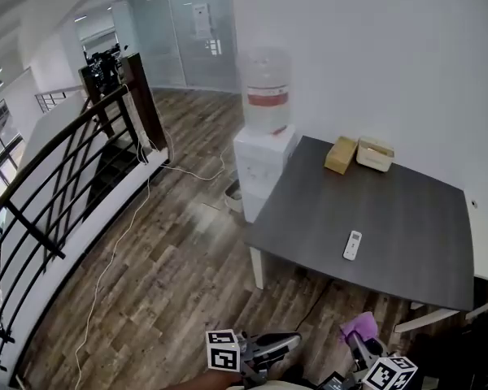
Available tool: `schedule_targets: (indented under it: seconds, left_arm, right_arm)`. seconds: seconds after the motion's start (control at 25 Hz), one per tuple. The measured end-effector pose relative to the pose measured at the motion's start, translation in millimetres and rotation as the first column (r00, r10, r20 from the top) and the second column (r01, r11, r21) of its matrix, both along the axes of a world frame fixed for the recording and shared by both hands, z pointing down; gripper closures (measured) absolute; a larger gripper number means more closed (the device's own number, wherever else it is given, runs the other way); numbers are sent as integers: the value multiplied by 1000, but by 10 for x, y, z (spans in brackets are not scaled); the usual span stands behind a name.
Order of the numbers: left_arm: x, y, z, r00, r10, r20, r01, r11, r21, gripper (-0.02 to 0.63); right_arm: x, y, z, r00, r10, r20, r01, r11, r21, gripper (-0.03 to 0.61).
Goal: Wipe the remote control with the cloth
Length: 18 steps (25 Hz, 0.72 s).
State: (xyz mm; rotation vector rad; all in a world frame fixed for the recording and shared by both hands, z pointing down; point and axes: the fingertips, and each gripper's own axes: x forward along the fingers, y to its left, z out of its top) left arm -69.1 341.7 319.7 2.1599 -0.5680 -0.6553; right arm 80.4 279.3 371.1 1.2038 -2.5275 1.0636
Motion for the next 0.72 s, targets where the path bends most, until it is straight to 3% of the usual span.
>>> schedule_targets:
  seconds: [0.4, 0.72]
  left_arm:
    - [595, -535, -19, 998, -55, 28, 55, 998, -15, 612]
    - [724, -739, 22, 995, -68, 69, 71, 997, -37, 612]
  right_arm:
    - [501, -510, -34, 998, -61, 3, 61, 998, -11, 454]
    - [671, -709, 83, 998, -54, 36, 55, 998, -35, 454]
